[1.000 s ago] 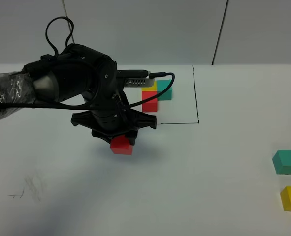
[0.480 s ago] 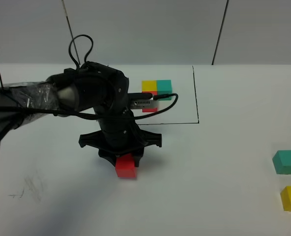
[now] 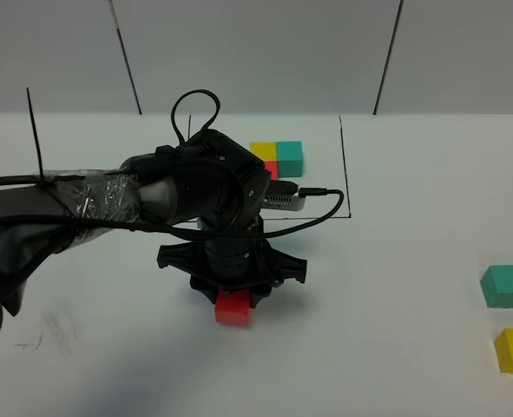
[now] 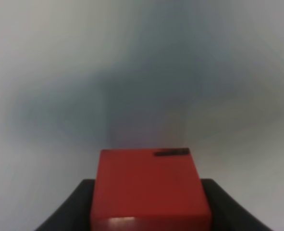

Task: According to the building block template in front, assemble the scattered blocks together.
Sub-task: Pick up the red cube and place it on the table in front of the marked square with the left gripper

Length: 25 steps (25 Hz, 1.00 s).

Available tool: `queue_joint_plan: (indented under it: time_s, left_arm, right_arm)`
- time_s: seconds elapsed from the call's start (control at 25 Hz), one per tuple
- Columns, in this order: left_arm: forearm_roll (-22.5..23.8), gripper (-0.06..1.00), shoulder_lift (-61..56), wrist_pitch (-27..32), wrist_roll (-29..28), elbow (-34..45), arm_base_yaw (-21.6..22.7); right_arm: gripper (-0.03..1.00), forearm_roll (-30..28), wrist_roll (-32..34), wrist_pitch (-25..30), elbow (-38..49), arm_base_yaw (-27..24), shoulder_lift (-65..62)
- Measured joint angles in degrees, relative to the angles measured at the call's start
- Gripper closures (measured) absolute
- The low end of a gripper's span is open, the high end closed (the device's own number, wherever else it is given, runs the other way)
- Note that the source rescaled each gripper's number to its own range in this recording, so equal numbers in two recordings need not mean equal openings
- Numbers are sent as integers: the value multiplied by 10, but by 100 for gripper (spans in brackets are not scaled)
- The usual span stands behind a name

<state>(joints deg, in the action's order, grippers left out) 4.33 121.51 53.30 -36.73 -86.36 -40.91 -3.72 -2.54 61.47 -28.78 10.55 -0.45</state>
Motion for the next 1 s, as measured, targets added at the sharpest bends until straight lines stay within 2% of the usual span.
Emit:
queue_joint_plan:
  time_s: [0.52,1.0]
  left_arm:
    - [0,45,0,21,-35,0,0]
    - [4,45,10,-4,-39,0,0]
  right_arm:
    - [96,0,0,0,0,0,0]
    - [96,0,0,0,0,0,0]
